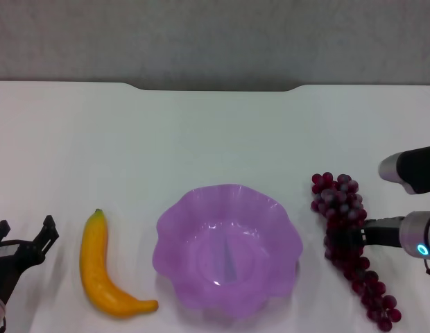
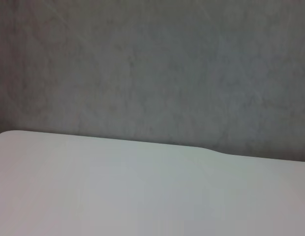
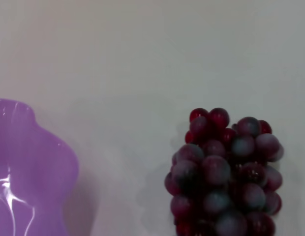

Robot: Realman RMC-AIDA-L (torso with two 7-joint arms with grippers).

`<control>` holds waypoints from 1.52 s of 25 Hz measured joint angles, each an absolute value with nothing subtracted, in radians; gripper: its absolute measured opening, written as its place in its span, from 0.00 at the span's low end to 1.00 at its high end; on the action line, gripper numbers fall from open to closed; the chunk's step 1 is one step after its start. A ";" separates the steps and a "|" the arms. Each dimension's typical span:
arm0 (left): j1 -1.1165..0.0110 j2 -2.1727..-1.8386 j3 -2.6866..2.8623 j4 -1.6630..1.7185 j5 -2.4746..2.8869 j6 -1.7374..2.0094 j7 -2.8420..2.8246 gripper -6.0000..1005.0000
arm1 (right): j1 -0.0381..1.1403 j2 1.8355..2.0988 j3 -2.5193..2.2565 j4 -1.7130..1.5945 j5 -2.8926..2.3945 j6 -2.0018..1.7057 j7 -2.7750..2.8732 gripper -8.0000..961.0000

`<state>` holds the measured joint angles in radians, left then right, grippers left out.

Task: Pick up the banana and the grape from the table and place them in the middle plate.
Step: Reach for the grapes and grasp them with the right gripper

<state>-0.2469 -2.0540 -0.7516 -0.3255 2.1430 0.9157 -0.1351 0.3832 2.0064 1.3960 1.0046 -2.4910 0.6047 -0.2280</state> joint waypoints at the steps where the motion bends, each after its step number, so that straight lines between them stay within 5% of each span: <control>1: -0.247 -2.054 -0.752 -0.325 2.143 0.916 -0.135 0.89 | 0.383 2.006 1.386 1.004 -2.491 0.596 -0.227 0.83; 38: -0.250 -2.054 -0.750 -0.331 2.143 0.916 -0.132 0.89 | 0.411 2.008 1.252 0.886 -2.463 0.431 -0.229 0.82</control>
<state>-0.2497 -2.0540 -0.7505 -0.3310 2.1430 0.9158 -0.1318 0.4108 2.0080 1.2521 0.8863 -2.4635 0.4313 -0.2286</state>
